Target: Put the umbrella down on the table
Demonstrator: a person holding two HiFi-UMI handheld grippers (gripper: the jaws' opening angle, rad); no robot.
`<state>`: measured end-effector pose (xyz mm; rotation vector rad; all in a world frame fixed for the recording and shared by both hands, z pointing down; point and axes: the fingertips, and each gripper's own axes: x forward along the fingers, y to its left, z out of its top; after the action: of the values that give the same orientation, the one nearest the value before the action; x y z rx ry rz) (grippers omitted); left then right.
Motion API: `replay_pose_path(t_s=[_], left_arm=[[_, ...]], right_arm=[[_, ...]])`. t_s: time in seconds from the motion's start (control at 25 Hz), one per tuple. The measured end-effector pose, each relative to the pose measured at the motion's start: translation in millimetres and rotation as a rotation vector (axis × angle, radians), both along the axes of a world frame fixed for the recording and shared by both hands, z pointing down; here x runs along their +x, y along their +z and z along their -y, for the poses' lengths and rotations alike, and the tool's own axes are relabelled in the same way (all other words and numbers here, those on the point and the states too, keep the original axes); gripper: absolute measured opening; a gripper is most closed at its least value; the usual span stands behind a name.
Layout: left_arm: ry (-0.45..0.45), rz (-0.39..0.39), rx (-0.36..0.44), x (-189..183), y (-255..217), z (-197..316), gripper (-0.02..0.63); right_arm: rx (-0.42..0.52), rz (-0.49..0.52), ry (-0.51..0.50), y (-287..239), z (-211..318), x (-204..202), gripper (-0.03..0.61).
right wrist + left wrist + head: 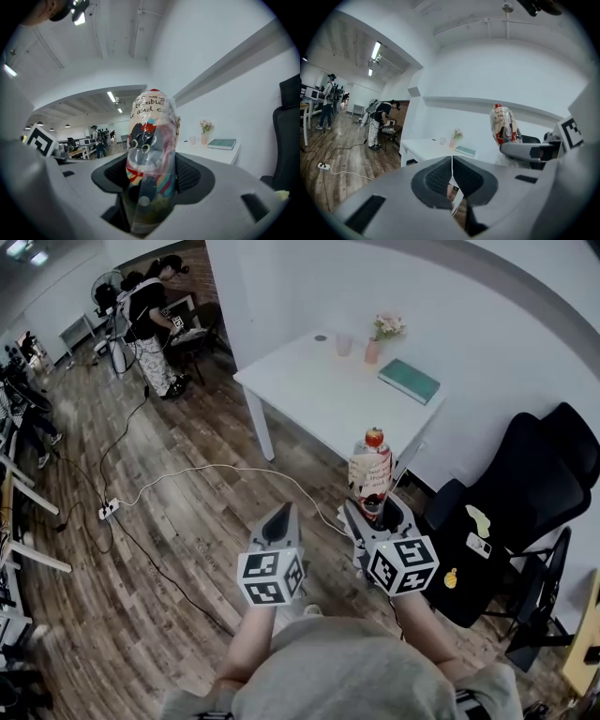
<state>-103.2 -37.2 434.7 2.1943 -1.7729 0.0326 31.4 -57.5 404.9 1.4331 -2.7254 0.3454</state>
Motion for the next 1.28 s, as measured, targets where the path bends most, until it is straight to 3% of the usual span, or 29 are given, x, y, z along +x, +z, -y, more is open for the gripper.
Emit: replay_pose_path(t_s=[0.4,0.88,1.28], left_arm=[[0.027,-0.004,-0.005,-30,9,51,0.008],[0.043,0.006,-0.033,-36,20,86,0.008],[0.026,0.009,-0.026,-52,29,168,0.008]], right_arm=[[-0.005,0.004,0.029,8,48,-29,0.272],[-0.042,-0.009,0.05,24,87,-28,0.273],[-0.015,-0.012,0.045,26,174,-41,0.273]])
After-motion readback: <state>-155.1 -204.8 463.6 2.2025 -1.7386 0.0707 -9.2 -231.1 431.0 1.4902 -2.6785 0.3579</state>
